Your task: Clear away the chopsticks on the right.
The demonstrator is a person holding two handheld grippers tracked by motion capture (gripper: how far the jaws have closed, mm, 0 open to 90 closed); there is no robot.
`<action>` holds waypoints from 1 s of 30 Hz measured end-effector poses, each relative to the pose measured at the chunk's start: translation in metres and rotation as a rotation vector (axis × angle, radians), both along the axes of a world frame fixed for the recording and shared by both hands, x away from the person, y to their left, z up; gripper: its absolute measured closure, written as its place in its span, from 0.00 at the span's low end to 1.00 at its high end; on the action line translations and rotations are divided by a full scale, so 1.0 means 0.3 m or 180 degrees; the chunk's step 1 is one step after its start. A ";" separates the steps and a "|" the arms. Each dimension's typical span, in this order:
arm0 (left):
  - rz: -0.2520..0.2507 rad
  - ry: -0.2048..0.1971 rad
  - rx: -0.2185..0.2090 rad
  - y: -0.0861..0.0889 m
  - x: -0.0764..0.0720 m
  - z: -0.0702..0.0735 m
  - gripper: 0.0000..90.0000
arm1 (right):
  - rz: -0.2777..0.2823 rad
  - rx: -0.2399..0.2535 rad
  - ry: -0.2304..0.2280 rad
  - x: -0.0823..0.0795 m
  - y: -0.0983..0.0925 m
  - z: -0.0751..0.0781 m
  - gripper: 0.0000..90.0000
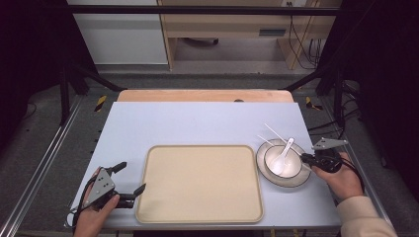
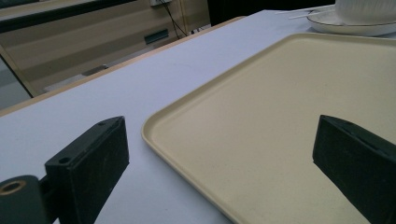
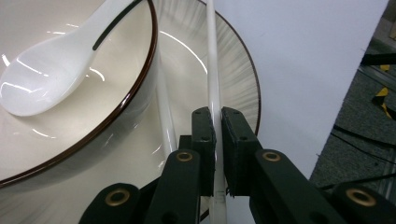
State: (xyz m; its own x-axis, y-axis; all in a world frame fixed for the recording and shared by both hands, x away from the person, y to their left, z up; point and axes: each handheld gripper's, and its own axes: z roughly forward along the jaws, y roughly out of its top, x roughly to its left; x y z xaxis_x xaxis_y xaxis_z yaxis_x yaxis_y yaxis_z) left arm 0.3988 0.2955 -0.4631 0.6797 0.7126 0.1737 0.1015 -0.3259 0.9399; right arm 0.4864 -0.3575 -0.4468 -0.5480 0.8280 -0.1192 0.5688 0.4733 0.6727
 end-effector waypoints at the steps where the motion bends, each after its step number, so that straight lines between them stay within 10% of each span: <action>1: 0.0002 -0.0001 0.0001 0.000 0.000 0.000 0.04 | -0.0030 -0.0008 -0.0028 -0.002 -0.002 0.005 0.94; 16: 0.0057 -0.0020 -0.0028 0.007 0.000 0.002 0.04 | -0.0597 0.0314 -0.0749 -0.119 0.052 0.211 0.94; 22: 0.0063 -0.0036 -0.0033 0.008 -0.002 0.006 0.04 | -0.0369 0.0515 -0.0793 -0.190 0.190 0.282 0.94; 30: 0.0179 -0.0059 -0.0133 0.036 -0.001 0.013 0.04 | -0.0008 0.0593 -0.0624 -0.239 0.420 0.257 0.94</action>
